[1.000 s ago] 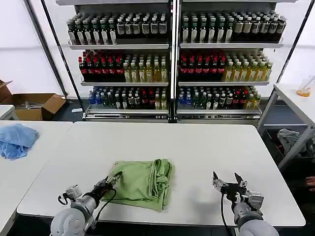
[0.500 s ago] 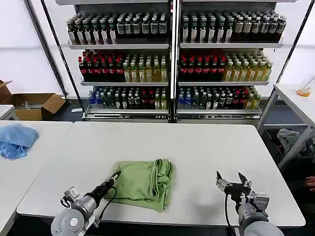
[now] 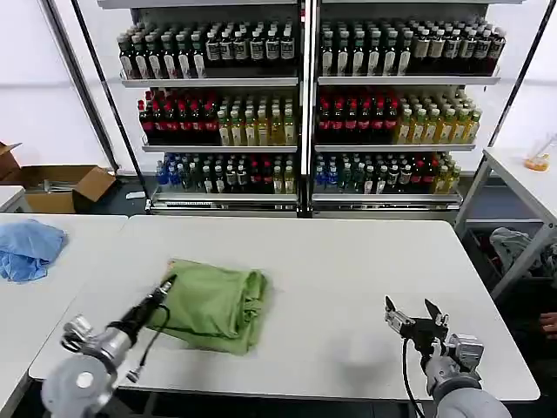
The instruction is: Fold and organize the clothes.
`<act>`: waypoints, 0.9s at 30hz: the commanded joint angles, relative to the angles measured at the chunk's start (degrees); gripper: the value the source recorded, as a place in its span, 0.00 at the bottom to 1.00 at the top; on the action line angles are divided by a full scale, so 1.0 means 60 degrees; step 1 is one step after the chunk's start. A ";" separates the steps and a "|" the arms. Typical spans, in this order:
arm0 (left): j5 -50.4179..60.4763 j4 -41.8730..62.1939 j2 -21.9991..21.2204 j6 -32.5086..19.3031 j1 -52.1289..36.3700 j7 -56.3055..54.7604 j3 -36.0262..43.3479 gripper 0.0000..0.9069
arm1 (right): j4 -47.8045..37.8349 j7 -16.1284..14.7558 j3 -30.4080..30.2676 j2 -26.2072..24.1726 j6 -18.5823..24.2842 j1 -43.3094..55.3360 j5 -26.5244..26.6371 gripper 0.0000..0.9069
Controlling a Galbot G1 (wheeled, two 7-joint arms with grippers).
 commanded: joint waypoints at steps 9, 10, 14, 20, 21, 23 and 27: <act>0.6733 -0.1386 0.2090 -0.0444 0.0151 0.0056 0.2118 0.03 | 0.0069 -0.0038 -0.0013 0.0132 0.0059 -0.0078 -0.0023 1.00; 0.7552 -0.0797 0.1774 -0.0576 0.0045 -0.0030 0.3048 0.03 | 0.0087 -0.0043 -0.0032 0.0195 0.0062 -0.0064 -0.0072 1.00; 0.9153 0.0185 0.1075 -0.0842 -0.0756 -0.0324 0.5030 0.03 | 0.0174 -0.0038 -0.0050 0.0278 0.0055 -0.0066 -0.0144 1.00; 0.9608 0.0560 0.0292 -0.0532 -0.1953 -0.0607 0.6571 0.03 | 0.0239 -0.0060 0.0128 0.0325 0.0064 -0.0173 -0.0151 1.00; 0.9488 0.0501 0.0195 -0.0424 -0.2063 -0.0624 0.6758 0.03 | 0.0265 -0.0063 0.0170 0.0330 0.0064 -0.0190 -0.0143 1.00; 0.9178 0.0433 0.0033 -0.0211 -0.2405 -0.0719 0.7078 0.03 | 0.0325 -0.0067 0.0231 0.0338 0.0062 -0.0220 -0.0130 1.00; 0.8979 0.1074 -0.0526 -0.0183 -0.3125 -0.0788 0.7865 0.03 | 0.0372 -0.0088 0.0263 0.0345 0.0061 -0.0250 -0.0130 1.00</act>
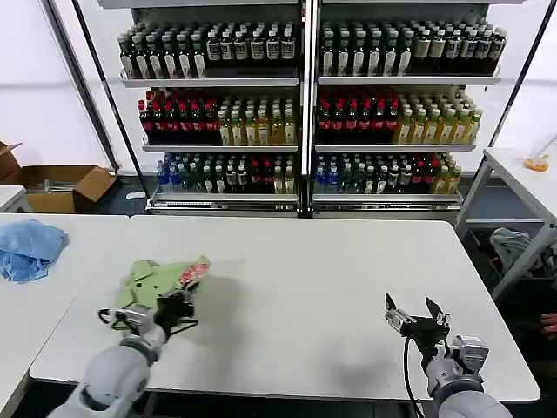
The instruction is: Fold and organize the clothes.
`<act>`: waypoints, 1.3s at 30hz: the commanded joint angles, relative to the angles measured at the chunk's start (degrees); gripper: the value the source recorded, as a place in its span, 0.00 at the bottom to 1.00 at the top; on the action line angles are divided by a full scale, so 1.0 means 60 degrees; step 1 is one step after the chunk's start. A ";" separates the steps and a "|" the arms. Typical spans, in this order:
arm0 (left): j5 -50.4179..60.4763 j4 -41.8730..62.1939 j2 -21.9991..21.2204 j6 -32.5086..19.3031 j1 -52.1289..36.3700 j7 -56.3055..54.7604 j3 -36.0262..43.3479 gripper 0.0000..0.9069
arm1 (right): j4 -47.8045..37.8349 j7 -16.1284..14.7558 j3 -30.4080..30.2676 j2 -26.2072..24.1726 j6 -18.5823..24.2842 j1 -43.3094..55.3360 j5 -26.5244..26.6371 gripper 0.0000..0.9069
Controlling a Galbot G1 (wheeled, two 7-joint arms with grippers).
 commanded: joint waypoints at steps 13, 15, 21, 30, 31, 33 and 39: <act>-0.0120 0.1891 -0.2653 -0.0781 -0.3367 -0.0682 0.4149 1.00 | -0.0021 -0.0077 -0.0113 -0.0182 -0.0022 0.0273 0.0001 1.00; -0.0414 0.1560 -0.2571 -0.1021 -0.3155 -0.0742 0.4013 1.00 | -0.0112 -0.0085 -0.0231 -0.0205 -0.0009 0.0419 0.0012 1.00; -0.1134 0.0509 -0.2291 -0.1753 -0.2269 -0.1429 0.3062 1.00 | -0.0546 -0.0130 -0.1118 -0.0101 0.0031 0.1107 0.0015 1.00; -0.0219 -0.0619 -0.0931 -0.2711 -0.0328 -0.1908 -0.0318 1.00 | -0.2302 0.0127 -0.3623 0.0662 0.0224 0.3452 0.0714 1.00; -0.0166 -0.0760 -0.0771 -0.2770 0.0071 -0.1912 -0.0871 1.00 | -0.2600 0.0186 -0.3807 0.0768 0.0283 0.3713 0.0847 1.00; -0.0329 -0.1015 -0.0602 -0.2766 0.0638 -0.1914 -0.1601 1.00 | -0.3274 0.0321 -0.4316 0.1155 0.0375 0.4299 0.1054 1.00; -0.0562 -0.1523 -0.0665 -0.2888 0.2002 -0.1899 -0.2765 1.00 | -0.5210 0.0403 -0.5136 0.2313 0.0617 0.5416 0.1137 1.00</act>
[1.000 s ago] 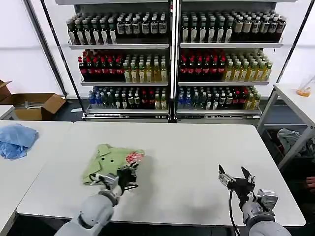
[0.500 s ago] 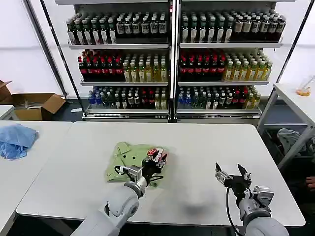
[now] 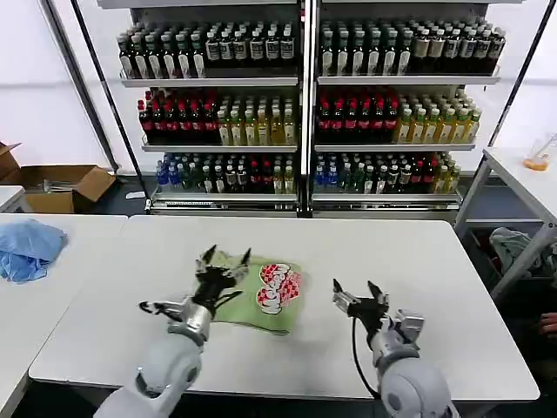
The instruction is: Fold and organize the clothes.
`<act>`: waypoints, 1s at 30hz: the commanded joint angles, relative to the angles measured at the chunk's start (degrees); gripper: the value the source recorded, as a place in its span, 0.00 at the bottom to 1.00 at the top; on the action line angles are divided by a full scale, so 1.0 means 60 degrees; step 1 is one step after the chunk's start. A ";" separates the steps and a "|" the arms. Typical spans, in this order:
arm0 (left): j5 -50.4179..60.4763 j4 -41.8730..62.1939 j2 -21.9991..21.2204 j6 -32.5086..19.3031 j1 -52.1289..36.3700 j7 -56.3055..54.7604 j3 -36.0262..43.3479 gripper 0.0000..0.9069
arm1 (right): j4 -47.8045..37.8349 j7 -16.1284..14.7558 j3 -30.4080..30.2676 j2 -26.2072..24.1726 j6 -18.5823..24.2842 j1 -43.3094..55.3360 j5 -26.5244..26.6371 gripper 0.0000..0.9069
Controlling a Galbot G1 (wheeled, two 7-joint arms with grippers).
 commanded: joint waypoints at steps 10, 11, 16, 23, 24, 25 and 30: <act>-0.0435 -0.1310 0.0465 -0.0392 0.3053 -0.0248 -0.3599 1.00 | -0.4425 -0.0062 -0.2383 0.2487 0.0435 0.2720 0.0140 1.00; -0.0451 -0.1316 0.0445 -0.0386 0.3044 -0.0243 -0.3599 1.00 | -0.4482 -0.0011 -0.2460 0.2506 0.0540 0.2623 0.0065 1.00; -0.0445 -0.1169 0.0294 -0.0389 0.3022 -0.0192 -0.3511 1.00 | -0.4563 0.0163 -0.2445 0.2539 0.0819 0.2345 0.0177 0.12; -0.0351 -0.0985 0.0173 -0.0411 0.2919 -0.0142 -0.3320 1.00 | -0.4456 0.0175 -0.2369 0.2351 0.1059 0.2176 0.0208 0.00; -0.0346 -0.0984 0.0178 -0.0409 0.2910 -0.0137 -0.3307 1.00 | -0.4443 0.0178 -0.2340 0.2331 0.1067 0.2167 0.0210 0.00; -0.0346 -0.0987 0.0189 -0.0409 0.2906 -0.0128 -0.3296 1.00 | -0.4434 0.0176 -0.2317 0.2306 0.1095 0.2160 0.0202 0.00; -0.0350 -0.0960 0.0239 -0.0401 0.2871 -0.0112 -0.3298 1.00 | -0.4346 0.0142 -0.2179 0.2088 0.1117 0.2146 0.0168 0.00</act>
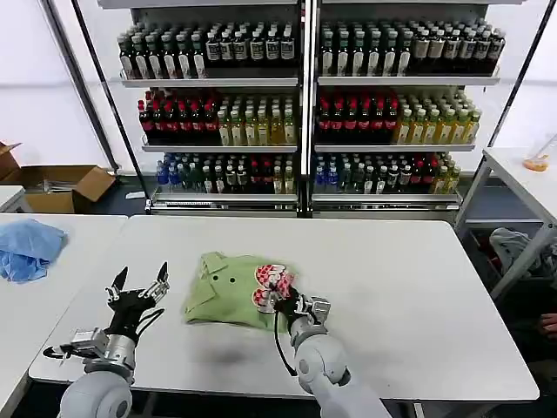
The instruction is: Fold and organize the clothes.
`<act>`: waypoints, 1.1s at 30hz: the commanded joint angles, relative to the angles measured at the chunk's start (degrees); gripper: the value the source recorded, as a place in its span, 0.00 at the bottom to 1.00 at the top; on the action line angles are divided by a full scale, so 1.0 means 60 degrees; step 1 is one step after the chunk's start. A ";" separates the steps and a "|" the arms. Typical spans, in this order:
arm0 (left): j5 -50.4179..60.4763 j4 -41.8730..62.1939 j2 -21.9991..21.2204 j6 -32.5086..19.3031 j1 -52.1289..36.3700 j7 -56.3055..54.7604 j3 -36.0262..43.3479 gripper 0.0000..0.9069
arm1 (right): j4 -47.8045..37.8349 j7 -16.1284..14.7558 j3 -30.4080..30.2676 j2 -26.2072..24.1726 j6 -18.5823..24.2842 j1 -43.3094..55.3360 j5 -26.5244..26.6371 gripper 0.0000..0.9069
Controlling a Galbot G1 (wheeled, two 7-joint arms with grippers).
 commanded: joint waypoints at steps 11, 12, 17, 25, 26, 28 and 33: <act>-0.0014 0.0123 0.0068 0.0047 -0.0054 0.0059 0.0013 1.00 | -0.0305 -0.0452 0.0345 -0.1207 -0.0182 0.0594 -0.0469 0.00; -0.0014 0.0148 0.0060 0.0061 -0.0103 0.0064 0.0045 1.00 | -0.0540 -0.0615 0.0489 -0.1391 -0.0199 0.0819 -0.0674 0.00; 0.0008 0.0245 0.0042 0.0134 -0.0225 0.0115 0.0174 1.00 | -0.0821 -0.1078 0.0888 -0.1958 -0.0609 0.1338 -0.0942 0.00; 0.0199 0.0340 0.0018 0.0199 -0.0380 0.0237 0.0469 1.00 | -0.0750 -0.2131 0.1237 -0.2351 -0.0358 0.1390 -0.1808 1.00; 0.0217 0.0348 0.0020 0.0201 -0.0413 0.0247 0.0510 1.00 | -0.0592 -0.2191 0.1246 -0.2350 -0.0115 0.1317 -0.1933 1.00; 0.0250 0.0356 0.0046 0.0224 -0.0494 0.0261 0.0587 1.00 | -0.0226 -0.2109 0.1226 -0.2350 0.0744 0.1079 -0.2428 1.00; 0.0293 0.0343 0.0092 0.0234 -0.0665 0.0284 0.0760 1.00 | 0.0912 -0.1664 0.1596 -0.2595 0.2079 -0.0163 -0.4288 1.00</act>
